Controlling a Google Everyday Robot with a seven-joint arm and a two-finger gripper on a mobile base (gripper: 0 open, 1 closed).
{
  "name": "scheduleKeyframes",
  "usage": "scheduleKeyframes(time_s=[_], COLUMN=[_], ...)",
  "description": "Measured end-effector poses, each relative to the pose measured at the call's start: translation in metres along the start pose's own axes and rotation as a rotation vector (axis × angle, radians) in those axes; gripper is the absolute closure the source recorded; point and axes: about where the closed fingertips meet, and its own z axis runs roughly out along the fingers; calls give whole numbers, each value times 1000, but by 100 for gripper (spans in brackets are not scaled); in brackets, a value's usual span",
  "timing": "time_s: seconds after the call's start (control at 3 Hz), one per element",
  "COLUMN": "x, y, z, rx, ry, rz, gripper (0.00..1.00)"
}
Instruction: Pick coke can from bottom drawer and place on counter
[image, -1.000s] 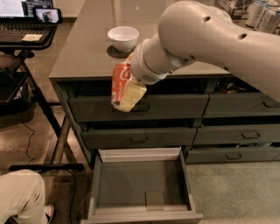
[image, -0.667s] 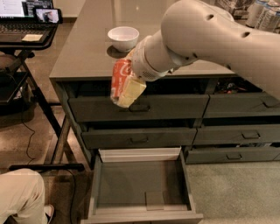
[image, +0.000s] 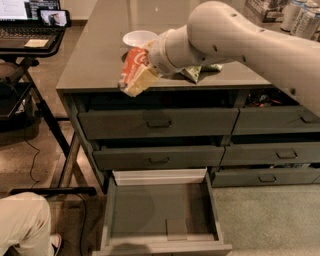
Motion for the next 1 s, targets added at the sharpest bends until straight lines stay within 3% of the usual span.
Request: scheduleKeyframes(time_s=[0.33,1.0], x=[-4,-7], y=[-19,-43], z=[40,99], rx=[-20,-85], ry=[-76,-112], rz=[95,218], gripper=[100,100])
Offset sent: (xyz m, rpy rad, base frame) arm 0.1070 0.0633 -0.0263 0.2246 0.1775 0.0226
